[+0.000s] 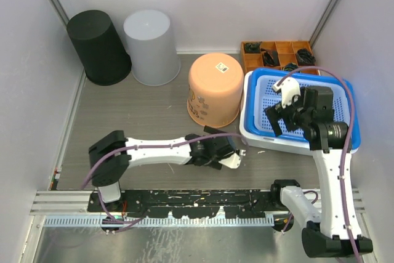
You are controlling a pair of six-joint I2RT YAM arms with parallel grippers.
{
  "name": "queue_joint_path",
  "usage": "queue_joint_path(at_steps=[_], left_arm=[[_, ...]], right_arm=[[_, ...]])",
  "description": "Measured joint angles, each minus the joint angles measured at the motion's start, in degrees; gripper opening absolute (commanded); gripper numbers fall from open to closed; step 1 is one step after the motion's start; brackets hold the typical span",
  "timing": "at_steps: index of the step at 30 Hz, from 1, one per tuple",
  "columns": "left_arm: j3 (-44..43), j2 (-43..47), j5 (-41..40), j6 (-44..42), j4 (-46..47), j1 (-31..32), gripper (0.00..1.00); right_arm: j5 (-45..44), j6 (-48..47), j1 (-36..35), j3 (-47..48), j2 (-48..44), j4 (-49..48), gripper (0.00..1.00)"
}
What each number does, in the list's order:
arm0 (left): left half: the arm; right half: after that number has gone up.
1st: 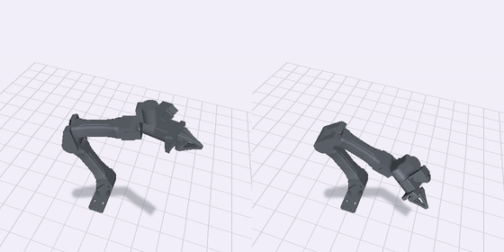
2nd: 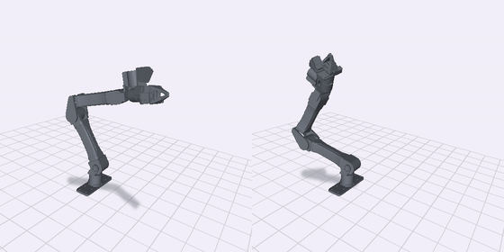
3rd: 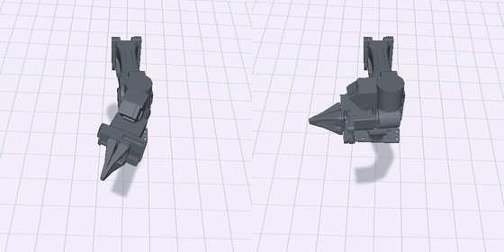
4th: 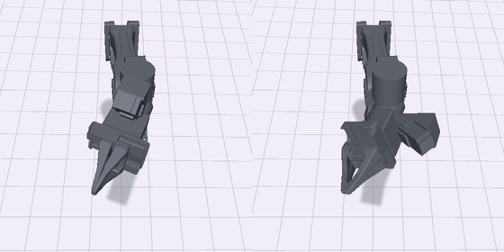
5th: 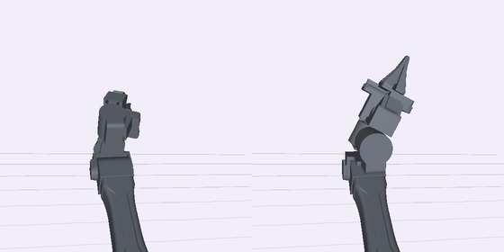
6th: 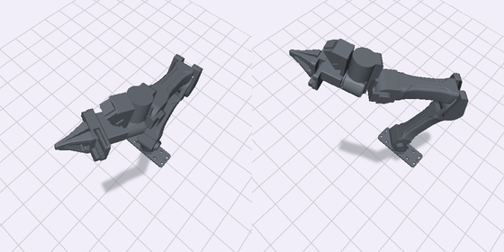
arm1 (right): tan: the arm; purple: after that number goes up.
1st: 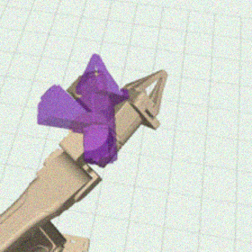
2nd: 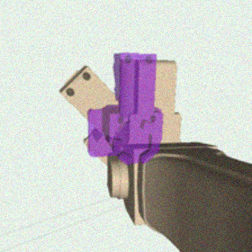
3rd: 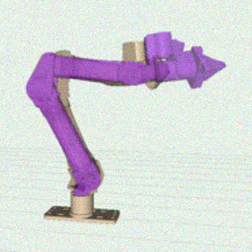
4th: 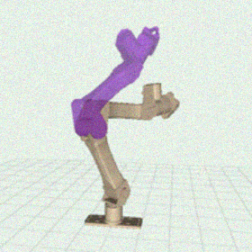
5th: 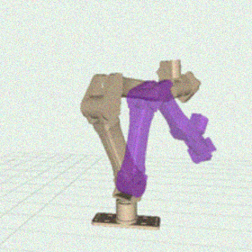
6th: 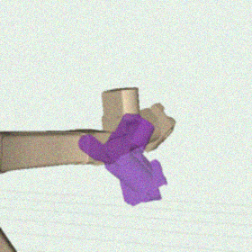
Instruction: Turn the large container upside down
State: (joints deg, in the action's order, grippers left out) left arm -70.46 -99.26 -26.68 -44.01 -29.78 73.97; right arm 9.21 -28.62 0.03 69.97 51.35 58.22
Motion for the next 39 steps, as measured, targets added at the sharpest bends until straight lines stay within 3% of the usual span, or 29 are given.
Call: queue_joint_path(at_steps=[7, 13, 20, 25, 35, 39], left_arm=[[-11.5, -9.7, 8.2, -0.3, -1.0, -10.8, 0.95], [-19.9, -12.8, 11.8, -0.6, -1.1, -18.2, 0.95], [-25.3, -19.8, 13.3, -1.7, -2.1, -22.6, 0.95], [-32.4, -26.0, 14.0, -1.4, -4.6, -24.9, 0.96], [-55.8, -39.0, 15.0, 2.5, -10.6, -31.2, 0.97], [-59.8, -41.2, 14.9, 3.2, -12.5, -33.3, 0.97]], right_arm=[[2.1, -2.5, 0.1, -5.4, -5.5, 5.2, 0.99], [3.1, 1.8, 0.1, -8.6, 0.3, -4.0, 0.99], [3.1, 7.0, 0.1, -9.0, 11.8, -12.4, 0.98], [4.0, 8.5, 0.1, -9.5, 12.9, -14.1, 0.98], [8.6, 9.6, 0.1, -11.1, 13.5, -14.1, 0.98], [9.7, 10.1, 0.1, -12.5, 13.5, -14.6, 0.98]])
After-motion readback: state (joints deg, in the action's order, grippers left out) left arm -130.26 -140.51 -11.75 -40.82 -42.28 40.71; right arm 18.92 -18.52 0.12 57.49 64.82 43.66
